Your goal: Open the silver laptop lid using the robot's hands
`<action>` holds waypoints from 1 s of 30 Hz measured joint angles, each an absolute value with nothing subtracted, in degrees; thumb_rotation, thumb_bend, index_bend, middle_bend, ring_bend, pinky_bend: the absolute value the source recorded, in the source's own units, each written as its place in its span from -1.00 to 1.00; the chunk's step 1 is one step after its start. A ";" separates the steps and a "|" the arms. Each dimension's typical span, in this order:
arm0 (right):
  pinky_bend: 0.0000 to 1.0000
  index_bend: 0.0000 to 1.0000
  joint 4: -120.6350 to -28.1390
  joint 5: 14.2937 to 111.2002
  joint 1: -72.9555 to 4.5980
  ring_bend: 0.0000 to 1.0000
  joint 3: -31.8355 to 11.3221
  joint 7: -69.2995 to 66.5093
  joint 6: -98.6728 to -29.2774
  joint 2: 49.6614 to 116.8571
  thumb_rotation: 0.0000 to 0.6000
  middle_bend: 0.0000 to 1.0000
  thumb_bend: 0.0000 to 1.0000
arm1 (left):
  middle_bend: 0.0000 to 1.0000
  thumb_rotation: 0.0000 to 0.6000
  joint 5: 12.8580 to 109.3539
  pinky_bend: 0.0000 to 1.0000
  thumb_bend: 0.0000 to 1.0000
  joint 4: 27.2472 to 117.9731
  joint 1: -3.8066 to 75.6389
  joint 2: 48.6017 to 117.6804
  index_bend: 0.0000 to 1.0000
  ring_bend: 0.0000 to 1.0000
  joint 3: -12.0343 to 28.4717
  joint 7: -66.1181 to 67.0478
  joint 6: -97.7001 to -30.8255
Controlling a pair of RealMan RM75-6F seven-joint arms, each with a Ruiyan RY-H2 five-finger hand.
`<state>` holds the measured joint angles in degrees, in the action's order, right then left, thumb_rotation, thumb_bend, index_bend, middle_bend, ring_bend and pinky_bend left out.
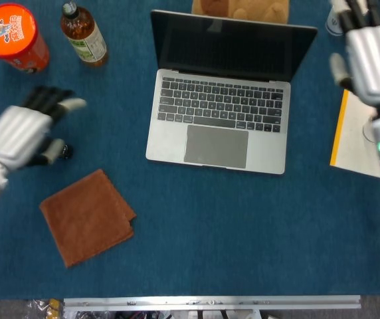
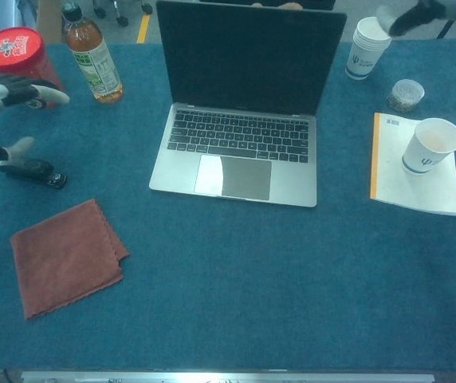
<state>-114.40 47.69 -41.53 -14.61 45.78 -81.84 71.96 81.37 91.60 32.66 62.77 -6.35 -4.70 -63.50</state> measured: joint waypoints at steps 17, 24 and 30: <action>-0.87 -0.88 -120.40 66.43 -21.80 -1.00 -0.02 33.45 -91.89 63.75 1.00 -0.74 -0.24 | -0.85 1.00 77.09 -1.00 -0.06 93.61 17.59 59.29 -0.71 -0.99 -3.67 -0.15 -80.67; -0.87 -0.88 -117.69 71.47 -16.85 -1.00 3.03 29.09 -92.70 64.61 1.00 -0.74 -0.24 | -0.84 1.00 77.74 -1.00 -0.06 94.11 12.57 58.90 -0.71 -0.99 -4.18 0.83 -84.49; -0.87 -0.87 -115.97 73.99 -14.83 -1.00 3.54 27.85 -91.60 65.64 1.00 -0.74 -0.24 | -0.84 1.00 78.87 -1.00 -0.06 95.34 9.23 58.24 -0.71 -0.99 -4.12 0.78 -87.34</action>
<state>-115.97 73.99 -14.83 3.54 27.85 -91.60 65.64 78.87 95.34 9.23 58.24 -4.12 0.78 -87.34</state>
